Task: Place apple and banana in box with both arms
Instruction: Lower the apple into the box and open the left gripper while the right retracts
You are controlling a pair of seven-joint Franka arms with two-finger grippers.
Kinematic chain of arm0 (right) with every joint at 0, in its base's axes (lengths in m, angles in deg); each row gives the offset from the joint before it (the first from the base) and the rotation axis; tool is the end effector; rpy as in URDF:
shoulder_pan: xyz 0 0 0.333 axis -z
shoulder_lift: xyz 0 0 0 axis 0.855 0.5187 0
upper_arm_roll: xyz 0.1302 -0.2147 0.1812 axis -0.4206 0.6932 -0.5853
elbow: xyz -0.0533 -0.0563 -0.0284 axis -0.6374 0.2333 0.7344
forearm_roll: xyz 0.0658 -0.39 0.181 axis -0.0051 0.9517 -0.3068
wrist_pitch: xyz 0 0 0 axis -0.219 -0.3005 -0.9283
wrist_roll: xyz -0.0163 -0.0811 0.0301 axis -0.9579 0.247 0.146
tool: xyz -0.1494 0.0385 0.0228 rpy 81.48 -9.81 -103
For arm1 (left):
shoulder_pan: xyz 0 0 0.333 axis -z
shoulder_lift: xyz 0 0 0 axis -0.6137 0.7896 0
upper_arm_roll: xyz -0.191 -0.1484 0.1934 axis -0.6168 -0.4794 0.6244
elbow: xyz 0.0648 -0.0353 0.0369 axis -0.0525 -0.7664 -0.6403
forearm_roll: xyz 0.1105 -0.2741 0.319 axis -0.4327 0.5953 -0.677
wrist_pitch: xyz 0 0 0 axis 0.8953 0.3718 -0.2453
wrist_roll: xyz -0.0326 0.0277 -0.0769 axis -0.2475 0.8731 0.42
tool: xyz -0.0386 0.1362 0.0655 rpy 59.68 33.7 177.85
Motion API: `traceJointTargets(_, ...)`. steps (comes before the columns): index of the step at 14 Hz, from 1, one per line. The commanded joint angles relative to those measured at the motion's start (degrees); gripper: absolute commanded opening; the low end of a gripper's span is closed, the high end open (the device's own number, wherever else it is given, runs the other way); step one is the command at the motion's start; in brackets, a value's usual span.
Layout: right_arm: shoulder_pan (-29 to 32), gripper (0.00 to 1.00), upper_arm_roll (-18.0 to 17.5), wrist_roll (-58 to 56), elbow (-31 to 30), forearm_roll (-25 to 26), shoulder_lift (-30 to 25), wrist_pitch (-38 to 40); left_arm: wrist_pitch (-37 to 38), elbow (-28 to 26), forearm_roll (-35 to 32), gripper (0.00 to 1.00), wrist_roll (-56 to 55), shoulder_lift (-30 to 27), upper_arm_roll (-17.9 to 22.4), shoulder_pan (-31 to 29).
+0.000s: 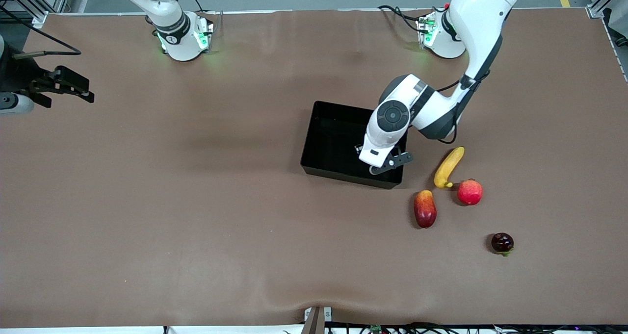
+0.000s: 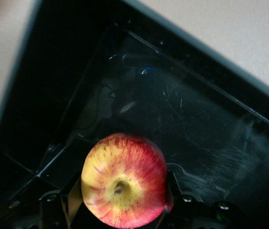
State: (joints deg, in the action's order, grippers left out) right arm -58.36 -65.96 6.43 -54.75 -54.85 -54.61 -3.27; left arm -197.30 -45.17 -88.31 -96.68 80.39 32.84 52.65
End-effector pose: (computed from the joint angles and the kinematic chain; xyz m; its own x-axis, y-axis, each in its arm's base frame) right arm 0.5764 0.0141 0.5850 0.9928 0.0849 -0.0839 0.0808 -0.9954 -0.0509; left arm 0.5095 -0.3772 0.1539 0.9330 0.3312 -0.1408 0.3228 -0.9431 -0.0797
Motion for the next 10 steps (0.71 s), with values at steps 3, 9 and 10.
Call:
traceJointTargets(3,1.18,1.00,-0.72,0.26,2.11,0.58,0.70,-0.07,-2.75,-0.08,-4.88,0.02,-1.57,3.23,0.06,0.68)
traceJointTargets(9,1.89,1.00,-0.72,0.00,1.58,-1.00,2.10,-2.34,1.09,2.55,-4.89,1.00,-4.20,0.09,0.15,-0.29)
traceJointTargets(10,2.24,1.00,-0.63,-0.17,0.97,-1.00,2.10,-4.10,5.12,4.47,-4.98,1.00,-3.77,-1.76,0.15,-0.72)
